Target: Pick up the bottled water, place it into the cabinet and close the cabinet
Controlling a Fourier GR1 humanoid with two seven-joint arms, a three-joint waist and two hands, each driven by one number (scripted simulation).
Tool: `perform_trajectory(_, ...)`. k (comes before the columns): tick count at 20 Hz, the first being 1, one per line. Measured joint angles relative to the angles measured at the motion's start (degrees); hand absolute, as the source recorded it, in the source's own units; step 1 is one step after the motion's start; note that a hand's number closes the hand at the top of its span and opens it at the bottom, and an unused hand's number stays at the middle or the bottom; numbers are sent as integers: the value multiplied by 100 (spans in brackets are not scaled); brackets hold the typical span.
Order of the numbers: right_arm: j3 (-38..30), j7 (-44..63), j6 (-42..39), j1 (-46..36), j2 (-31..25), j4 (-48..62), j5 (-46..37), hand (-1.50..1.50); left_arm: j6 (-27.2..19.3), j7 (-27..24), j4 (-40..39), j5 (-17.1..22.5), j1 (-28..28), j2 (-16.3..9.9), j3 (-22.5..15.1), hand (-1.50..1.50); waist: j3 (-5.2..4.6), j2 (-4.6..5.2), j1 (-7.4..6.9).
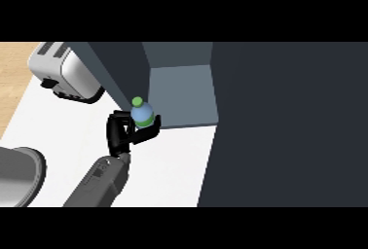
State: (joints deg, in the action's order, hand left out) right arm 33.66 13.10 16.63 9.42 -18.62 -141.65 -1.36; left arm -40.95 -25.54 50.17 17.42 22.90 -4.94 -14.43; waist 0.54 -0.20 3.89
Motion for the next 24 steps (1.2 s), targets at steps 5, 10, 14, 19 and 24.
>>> perform_trajectory(5, -43, -60, -74, -8, -46, 5, 43, -150, -294, -52, -42, -251, -14, -150, -206, -150, 23, 8, 66)
perform_trajectory(10, -70, -103, -132, 3, -69, 0, 80, -150, -493, -23, 0, -408, -65, -239, -399, -150, 41, 14, 124)
perform_trajectory(14, -104, -144, -185, 3, -84, 5, 113, -150, -589, 84, 102, -374, -125, -213, -471, -150, 40, 27, 146)
perform_trajectory(19, -91, -181, -204, 30, -77, 9, 127, -150, -487, 154, 195, -274, -160, -209, -555, -150, 19, 41, 165)
perform_trajectory(24, -132, -204, -227, 46, -71, 6, 149, -150, -321, 233, 241, -238, -152, -320, -685, -150, 12, 54, 176)
